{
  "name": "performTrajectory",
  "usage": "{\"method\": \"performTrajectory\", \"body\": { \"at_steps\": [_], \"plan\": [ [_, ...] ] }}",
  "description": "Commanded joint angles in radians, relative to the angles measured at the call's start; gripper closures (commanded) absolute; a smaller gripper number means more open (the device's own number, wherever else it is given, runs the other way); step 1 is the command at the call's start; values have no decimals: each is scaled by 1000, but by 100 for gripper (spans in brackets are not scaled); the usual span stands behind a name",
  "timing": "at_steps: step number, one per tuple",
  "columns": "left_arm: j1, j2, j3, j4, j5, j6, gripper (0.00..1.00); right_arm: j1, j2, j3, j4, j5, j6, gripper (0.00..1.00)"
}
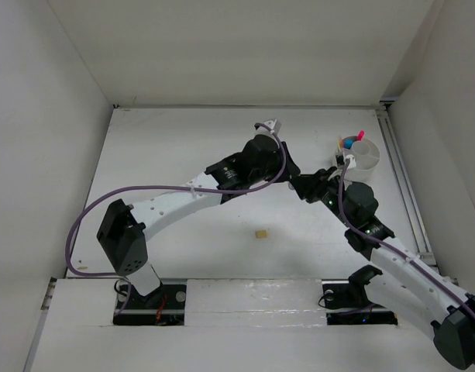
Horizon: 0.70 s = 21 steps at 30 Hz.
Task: Sort the stationery into containers
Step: Place the stapler in the storage box.
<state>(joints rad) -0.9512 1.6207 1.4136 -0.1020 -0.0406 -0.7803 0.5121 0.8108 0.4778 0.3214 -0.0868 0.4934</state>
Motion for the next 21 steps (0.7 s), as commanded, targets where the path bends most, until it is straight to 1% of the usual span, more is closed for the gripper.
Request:
{"method": "performTrajectory", "body": {
  "at_steps": [1, 2, 3, 4, 5, 6, 7, 8, 9, 10, 11, 12, 13, 14, 15, 16, 18, 19, 20, 21],
  "plan": [
    [-8, -38, 19, 33, 36, 24, 100, 6, -4, 38, 94, -54, -16, 100],
    [-8, -38, 19, 33, 36, 24, 100, -3, -4, 38, 110, -65, -25, 100],
    [-8, -38, 28, 33, 36, 24, 94, -3, -4, 38, 110, -74, -45, 100],
    [-8, -38, 28, 33, 36, 35, 83, -13, -4, 38, 110, -74, -58, 100],
    [-8, -38, 39, 22, 18, 35, 67, -23, 7, 38, 110, -74, -76, 100],
    [-8, -38, 39, 22, 5, 35, 45, -23, 19, 57, 87, -74, -96, 100],
    [-8, -38, 60, 10, -33, 35, 7, -36, 19, 67, 68, -61, -128, 100],
    [-8, -38, 76, -8, -57, 44, 0, -47, 31, 67, 36, -51, -145, 100],
    [-8, -38, 93, -57, -85, 44, 0, -76, 31, 79, 27, -39, -160, 100],
    [2, -38, 134, -121, -147, 44, 0, -116, 43, 91, 16, -39, -199, 100],
    [2, -38, 154, -122, -189, 44, 0, -116, 59, 91, 1, -39, -223, 100],
    [2, -47, 169, -196, -234, 33, 0, -139, 68, 108, -13, -27, -251, 100],
    [2, -47, 183, -238, -280, 18, 0, -188, 77, 128, -13, -16, -284, 100],
    [2, -56, 192, -276, -339, 1, 0, -211, 97, 140, -24, -4, -349, 100],
    [15, -71, 193, -309, -352, -13, 0, -236, 112, 160, -51, 36, -374, 100],
    [15, -82, 193, -355, -352, -31, 0, -301, 126, 188, -73, 27, -400, 100],
    [28, -131, 115, -367, -332, -31, 0, -380, 186, 272, -103, -36, -481, 100],
    [28, -152, 79, -367, -332, -31, 0, -473, 214, 306, -114, -101, -481, 100],
    [28, -175, 41, -367, -332, -31, 0, -515, 269, 358, -114, -134, -481, 100],
    [28, -226, -44, -352, -321, -31, 0, -549, 295, 383, -114, -157, -471, 100]
  ]
}}
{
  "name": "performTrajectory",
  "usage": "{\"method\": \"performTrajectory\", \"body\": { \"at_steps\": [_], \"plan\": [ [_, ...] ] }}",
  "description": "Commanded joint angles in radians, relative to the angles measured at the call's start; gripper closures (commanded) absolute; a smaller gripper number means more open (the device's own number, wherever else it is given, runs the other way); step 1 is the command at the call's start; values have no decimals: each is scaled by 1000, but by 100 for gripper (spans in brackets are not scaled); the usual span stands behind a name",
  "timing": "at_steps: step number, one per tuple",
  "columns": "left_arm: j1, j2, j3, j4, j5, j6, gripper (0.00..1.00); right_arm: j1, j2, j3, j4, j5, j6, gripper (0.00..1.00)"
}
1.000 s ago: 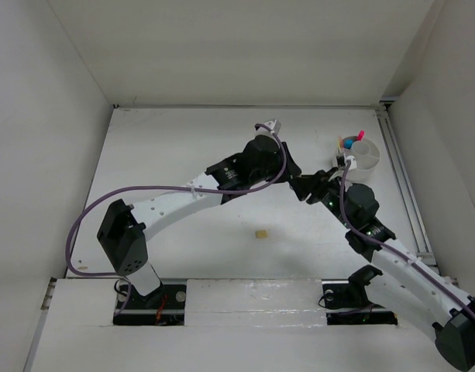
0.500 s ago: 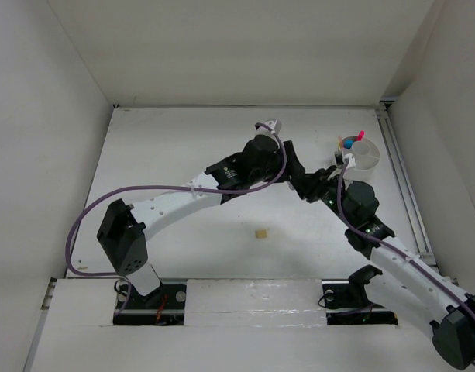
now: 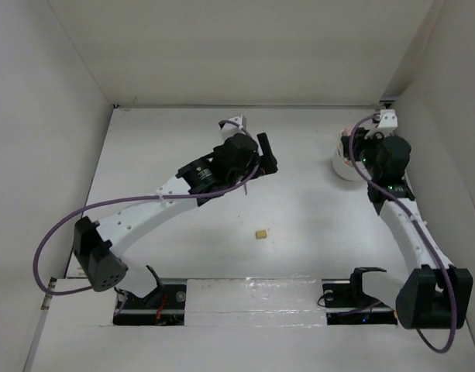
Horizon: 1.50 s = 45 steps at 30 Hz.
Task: Sort the stationery into containers
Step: Place the stapler in the storage box.
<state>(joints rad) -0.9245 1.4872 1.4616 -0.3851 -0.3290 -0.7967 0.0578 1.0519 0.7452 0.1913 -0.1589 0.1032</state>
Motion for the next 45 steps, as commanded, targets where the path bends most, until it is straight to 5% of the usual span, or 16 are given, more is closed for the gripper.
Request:
{"method": "performTrajectory", "body": {
  "at_steps": [1, 7, 12, 24, 45],
  "plan": [
    [1, -119, -137, -43, -19, -15, 0, -145, 109, 181, 16, -132, -80, 100],
    [1, -290, -427, 41, 70, 7, 0, -314, 352, 491, -104, -356, -271, 100],
    [10, -369, -517, 66, 79, 62, 0, -465, 508, 612, -222, -619, -361, 100],
    [10, -435, -604, 160, 151, 99, 0, -526, 680, 635, -407, -614, -543, 100],
    [10, -395, -595, 192, 180, 117, 0, -547, 798, 600, -234, -651, -431, 100]
  ]
}}
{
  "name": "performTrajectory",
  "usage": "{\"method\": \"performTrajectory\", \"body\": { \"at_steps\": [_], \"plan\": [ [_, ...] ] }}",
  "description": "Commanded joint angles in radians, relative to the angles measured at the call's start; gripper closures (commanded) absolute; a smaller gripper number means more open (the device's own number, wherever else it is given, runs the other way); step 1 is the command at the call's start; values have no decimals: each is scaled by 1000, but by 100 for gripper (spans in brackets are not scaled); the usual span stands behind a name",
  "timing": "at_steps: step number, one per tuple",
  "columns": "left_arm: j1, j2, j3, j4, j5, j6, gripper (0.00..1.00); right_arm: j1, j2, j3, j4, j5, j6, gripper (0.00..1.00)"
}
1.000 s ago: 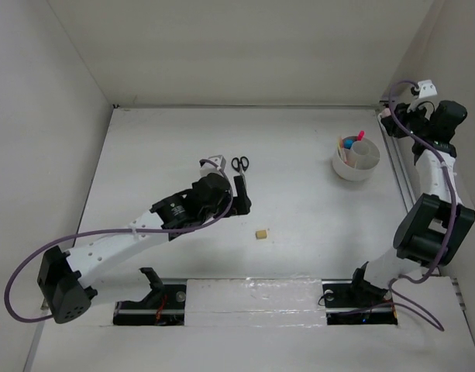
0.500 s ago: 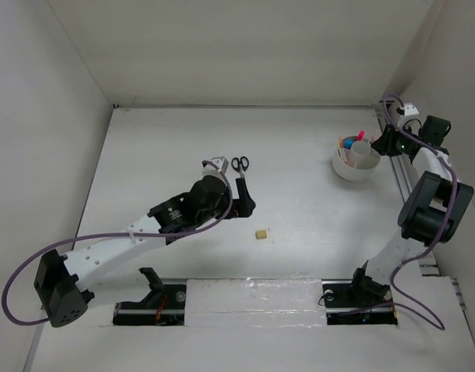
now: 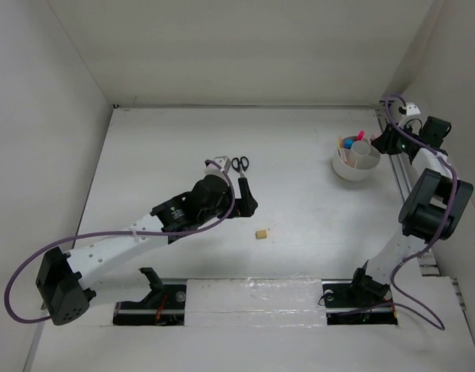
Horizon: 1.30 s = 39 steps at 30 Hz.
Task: Sort the stationery into containers
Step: Place the stapler in the storage box, then pick up the stationery from the center of the board.
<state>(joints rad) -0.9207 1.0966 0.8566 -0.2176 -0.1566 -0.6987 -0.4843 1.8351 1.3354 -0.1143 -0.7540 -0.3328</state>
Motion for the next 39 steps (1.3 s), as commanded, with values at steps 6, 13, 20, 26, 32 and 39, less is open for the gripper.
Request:
{"method": "performTrajectory", "body": {
  "at_steps": [6, 13, 20, 26, 32, 39],
  "plan": [
    [6, -24, 10, 24, 8, 19, 0, 4, 24, 19, 71, -56, 5, 97],
    [6, -24, 10, 33, 17, 19, 0, 13, 15, 1, 91, -56, 15, 73],
    [6, -24, 1, 34, 17, 19, 0, 13, -5, -10, 116, -67, 26, 46],
    [6, -34, -8, 34, 26, 19, 0, 13, -40, -19, 142, -76, 46, 9],
    [6, -23, -8, 23, -26, 8, 0, 24, -161, -39, 280, -7, 191, 0],
    [6, 60, 65, -101, -205, -108, 0, 281, -333, 39, 216, 645, 261, 0]
  ]
}}
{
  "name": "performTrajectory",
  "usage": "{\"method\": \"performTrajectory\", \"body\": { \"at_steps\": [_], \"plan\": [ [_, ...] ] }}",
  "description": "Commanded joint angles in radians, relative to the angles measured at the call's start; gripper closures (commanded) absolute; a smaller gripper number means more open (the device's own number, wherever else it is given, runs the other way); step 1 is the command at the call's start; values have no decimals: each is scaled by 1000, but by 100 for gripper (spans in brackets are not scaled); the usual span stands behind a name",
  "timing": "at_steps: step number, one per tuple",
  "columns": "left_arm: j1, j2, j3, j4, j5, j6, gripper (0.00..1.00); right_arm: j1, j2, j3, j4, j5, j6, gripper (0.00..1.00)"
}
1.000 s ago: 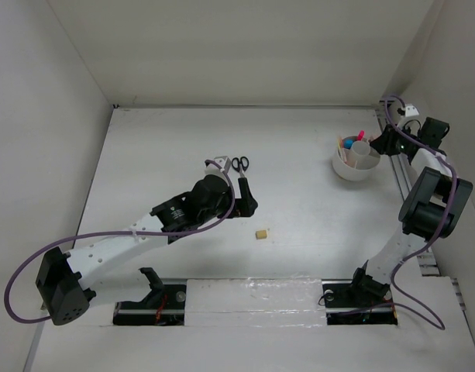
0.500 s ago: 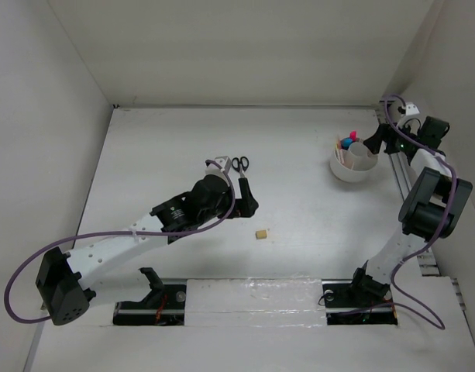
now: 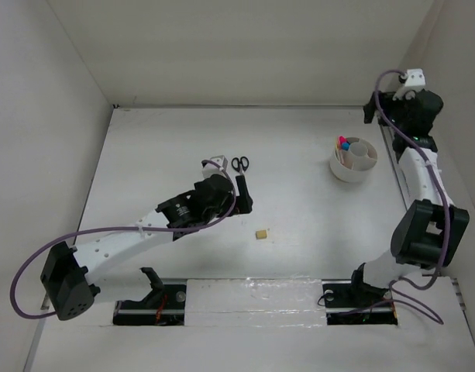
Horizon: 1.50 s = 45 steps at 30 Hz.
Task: Sort the stationery into containers
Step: Pick up the stationery from the center of the board.
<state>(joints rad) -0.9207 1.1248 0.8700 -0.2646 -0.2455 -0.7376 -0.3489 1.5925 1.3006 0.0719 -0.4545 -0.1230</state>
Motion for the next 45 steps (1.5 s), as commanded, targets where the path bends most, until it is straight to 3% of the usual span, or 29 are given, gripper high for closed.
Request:
{"method": "performTrajectory", "body": {
  "at_steps": [1, 2, 5, 6, 7, 8, 9, 14, 19, 23, 28, 32, 36, 45],
  "plan": [
    [6, 42, 67, -65, -139, -89, 0, 213, -112, 97, -65, 510, 83, 0],
    [6, 55, 76, -87, -162, -110, 0, 355, -132, 118, -108, 792, 104, 0],
    [20, 118, 130, -119, -195, -134, 0, 581, -221, 123, -178, 1059, 195, 0],
    [34, 134, 147, -119, -195, -144, 0, 612, -242, 41, -178, 1041, 254, 0],
    [74, 167, 170, -119, -142, -144, 0, 623, -282, -9, -134, 943, 177, 0],
    [98, 182, 191, -105, -114, -119, 0, 633, -317, -79, -65, 689, 143, 0],
    [121, 197, 192, -105, -92, -118, 0, 645, -318, -80, -49, 641, 143, 0],
    [154, 273, 270, -153, -120, -106, 0, 774, -484, -190, -162, 744, 256, 0],
    [154, 282, 238, -113, -80, -106, 0, 878, -629, -277, -342, 900, 367, 0],
    [154, 334, 250, -130, -115, -106, 0, 898, -718, -349, -429, 783, 342, 0],
    [154, 458, 388, -186, -124, -106, 0, 942, -824, -441, -491, 738, 399, 0],
    [154, 481, 400, -186, -68, -106, 0, 992, -893, -486, -527, 714, 444, 0],
    [92, 471, 347, -164, -38, -115, 0, 1050, -914, -509, -586, 714, 535, 0],
    [-70, 420, 201, -104, 17, -2, 1, 1193, -965, -521, -695, 881, 626, 1]
  ]
}}
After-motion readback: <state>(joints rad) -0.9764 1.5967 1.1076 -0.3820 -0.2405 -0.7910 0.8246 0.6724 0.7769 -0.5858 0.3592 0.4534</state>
